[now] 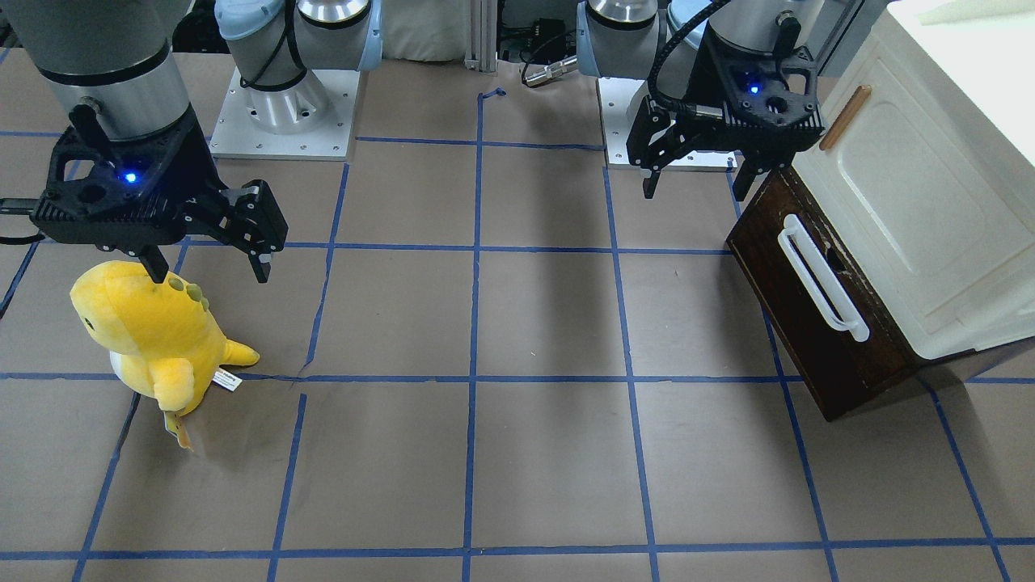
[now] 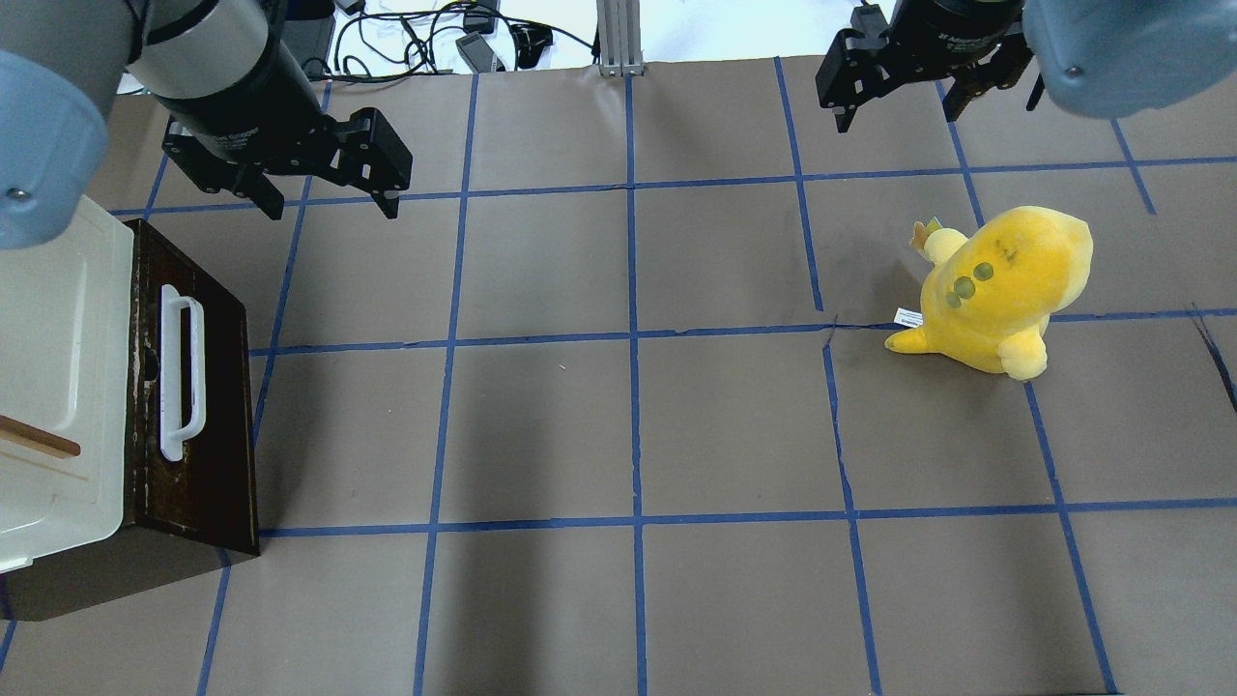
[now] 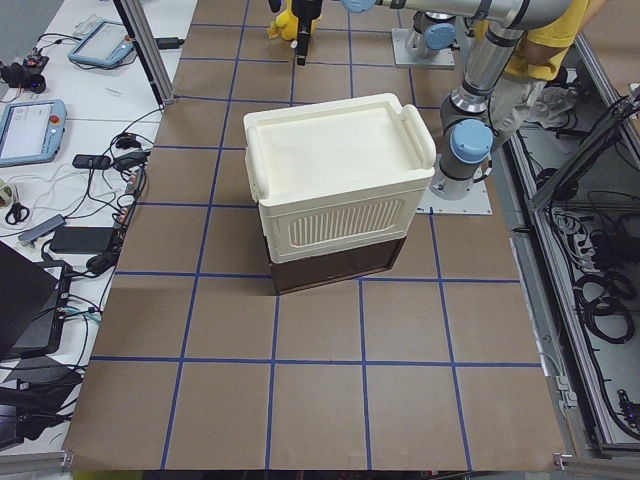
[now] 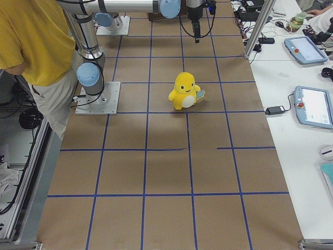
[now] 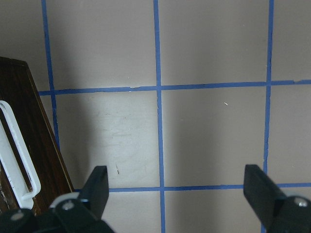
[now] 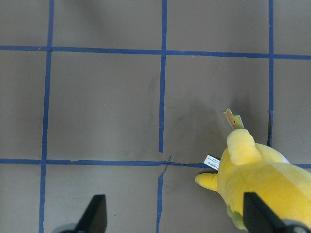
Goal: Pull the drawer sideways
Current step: 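Move the left gripper toward the white handle of the wooden drawer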
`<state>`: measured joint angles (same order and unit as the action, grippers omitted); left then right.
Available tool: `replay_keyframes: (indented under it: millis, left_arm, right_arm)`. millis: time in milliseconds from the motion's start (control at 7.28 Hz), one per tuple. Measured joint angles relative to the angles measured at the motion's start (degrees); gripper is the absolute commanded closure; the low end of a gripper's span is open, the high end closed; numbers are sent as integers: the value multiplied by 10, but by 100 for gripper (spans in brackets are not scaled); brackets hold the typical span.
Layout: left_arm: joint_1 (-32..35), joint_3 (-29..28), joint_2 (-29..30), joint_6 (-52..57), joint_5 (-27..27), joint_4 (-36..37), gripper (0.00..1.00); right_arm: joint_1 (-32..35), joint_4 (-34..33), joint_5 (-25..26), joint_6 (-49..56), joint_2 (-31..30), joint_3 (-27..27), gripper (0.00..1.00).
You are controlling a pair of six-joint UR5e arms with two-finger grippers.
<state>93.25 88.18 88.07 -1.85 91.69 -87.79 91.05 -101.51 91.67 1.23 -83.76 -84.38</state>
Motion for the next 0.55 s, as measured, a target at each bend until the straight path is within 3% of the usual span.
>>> replay_keyframes:
  millis: [550]
  left_arm:
    - [1,3,-4,0,3,-3,0]
  right_arm:
    - [0,0,0,0,0,0,0]
